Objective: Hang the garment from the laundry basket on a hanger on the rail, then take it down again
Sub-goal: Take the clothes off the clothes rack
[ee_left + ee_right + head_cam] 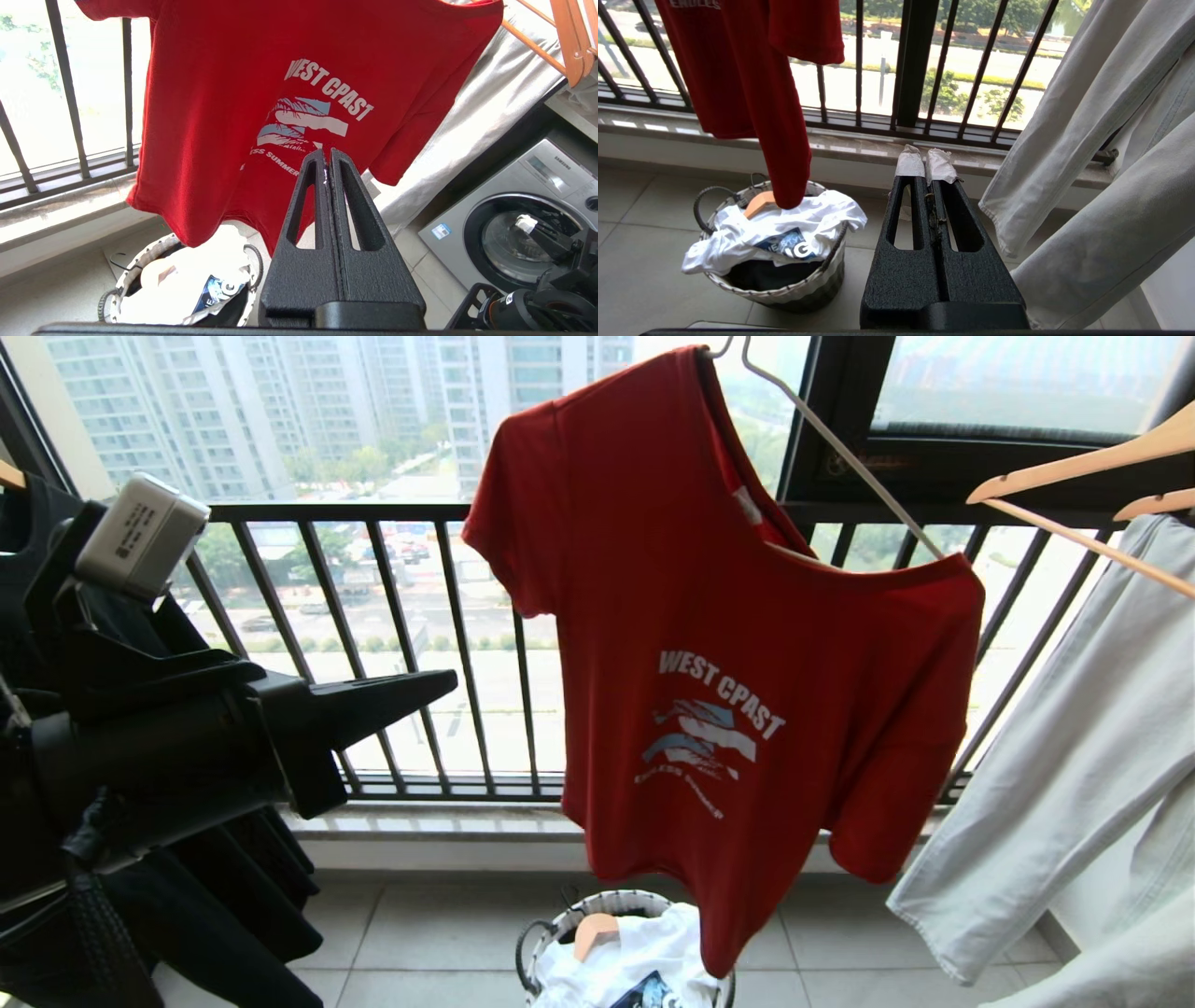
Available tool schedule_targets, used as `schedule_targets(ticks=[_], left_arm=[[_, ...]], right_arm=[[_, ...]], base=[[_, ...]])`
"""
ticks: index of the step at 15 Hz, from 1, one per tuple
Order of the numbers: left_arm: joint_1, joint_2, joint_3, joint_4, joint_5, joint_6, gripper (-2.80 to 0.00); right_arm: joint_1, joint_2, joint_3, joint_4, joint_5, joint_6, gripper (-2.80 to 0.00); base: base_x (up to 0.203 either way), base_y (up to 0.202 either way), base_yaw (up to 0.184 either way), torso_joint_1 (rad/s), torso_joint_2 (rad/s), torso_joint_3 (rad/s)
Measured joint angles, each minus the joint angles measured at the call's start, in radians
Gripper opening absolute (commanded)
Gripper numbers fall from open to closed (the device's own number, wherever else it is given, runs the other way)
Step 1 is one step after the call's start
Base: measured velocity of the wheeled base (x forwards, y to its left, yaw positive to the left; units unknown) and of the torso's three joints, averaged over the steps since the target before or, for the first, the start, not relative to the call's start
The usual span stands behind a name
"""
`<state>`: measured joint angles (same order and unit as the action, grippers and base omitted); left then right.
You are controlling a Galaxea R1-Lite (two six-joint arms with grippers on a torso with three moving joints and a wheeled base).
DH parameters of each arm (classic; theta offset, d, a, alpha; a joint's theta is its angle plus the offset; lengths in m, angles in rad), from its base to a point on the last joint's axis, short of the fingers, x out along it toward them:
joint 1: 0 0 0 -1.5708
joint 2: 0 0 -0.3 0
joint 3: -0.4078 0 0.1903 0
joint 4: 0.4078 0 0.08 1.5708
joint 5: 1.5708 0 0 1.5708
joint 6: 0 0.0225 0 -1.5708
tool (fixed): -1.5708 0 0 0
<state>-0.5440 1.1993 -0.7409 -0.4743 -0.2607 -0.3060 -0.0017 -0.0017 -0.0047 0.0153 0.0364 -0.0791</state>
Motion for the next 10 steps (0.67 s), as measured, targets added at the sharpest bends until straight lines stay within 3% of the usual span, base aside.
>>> schedule_targets(ticks=[3, 4, 5, 7, 10], left_arm=[[0.0, 0.001, 0.001, -0.003, -0.001, -0.02, -2.8], [0.0, -0.003, 0.0, -0.002, -0.002, -0.041, -1.26], [0.001, -0.009, -0.011, -0.002, -0.006, -0.074, 0.0], [0.0, -0.018, -0.03, 0.005, -0.015, -0.123, 0.0], [-0.006, -0.006, -0.066, 0.011, -0.026, -0.129, 0.0]], right_arm=[[0.0, 0.0, 0.0, 0.0, 0.0, 0.0, -2.8], [0.0, 0.0, 0.0, 0.0, 0.0, 0.0, -2.8], [0.0, 0.0, 0.0, 0.0, 0.0, 0.0, -2.8], [0.0, 0.0, 0.0, 0.0, 0.0, 0.0, -2.8], [0.0, 0.0, 0.0, 0.0, 0.0, 0.0, -2.8]], base=[[0.0, 0.0, 0.0, 0.0, 0.0, 0.0], [0.0, 0.0, 0.0, 0.0, 0.0, 0.0], [0.0, 0.0, 0.0, 0.0, 0.0, 0.0], [0.0, 0.0, 0.0, 0.0, 0.0, 0.0], [0.0, 0.0, 0.0, 0.0, 0.0, 0.0]])
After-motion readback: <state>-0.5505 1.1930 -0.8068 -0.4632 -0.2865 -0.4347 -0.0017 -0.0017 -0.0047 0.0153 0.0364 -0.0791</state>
